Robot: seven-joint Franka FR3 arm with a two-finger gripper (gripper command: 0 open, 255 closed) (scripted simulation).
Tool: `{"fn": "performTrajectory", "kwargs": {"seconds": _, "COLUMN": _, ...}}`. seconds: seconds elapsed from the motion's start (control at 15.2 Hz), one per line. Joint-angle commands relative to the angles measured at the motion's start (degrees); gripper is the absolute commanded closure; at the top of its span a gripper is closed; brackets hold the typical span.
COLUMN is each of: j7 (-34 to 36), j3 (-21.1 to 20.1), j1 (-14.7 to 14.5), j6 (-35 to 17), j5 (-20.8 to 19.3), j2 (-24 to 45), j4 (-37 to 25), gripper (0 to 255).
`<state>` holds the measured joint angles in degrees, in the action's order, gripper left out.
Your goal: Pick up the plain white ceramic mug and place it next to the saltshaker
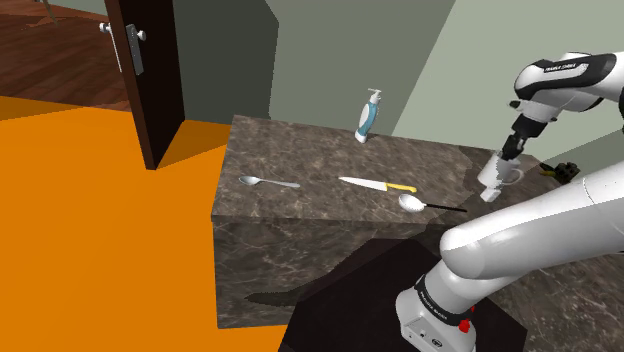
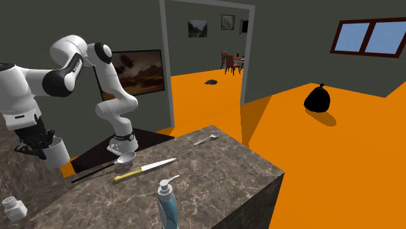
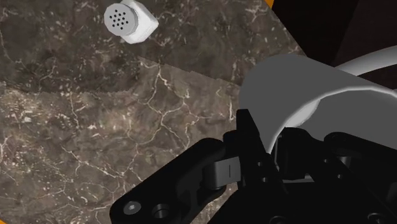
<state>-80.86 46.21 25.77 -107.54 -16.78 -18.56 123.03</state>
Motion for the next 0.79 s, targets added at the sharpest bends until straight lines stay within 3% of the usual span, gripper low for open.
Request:
{"fn": "performTrajectory", "kwargs": {"seconds": 0.0, "j7": 0.0, "j3": 0.4, "j1": 0.0, "j6": -1.6, "j5": 0.0, "j2": 0.4, "j4": 1.2, "gripper": 255}}
{"fn": "performTrajectory", "kwargs": {"seconds": 0.73, "j7": -0.9, "j3": 3.2, "j1": -0.5, "j6": -10.7, "j5": 1.0, "j2": 3.9, "j4": 7.3, "gripper": 255}}
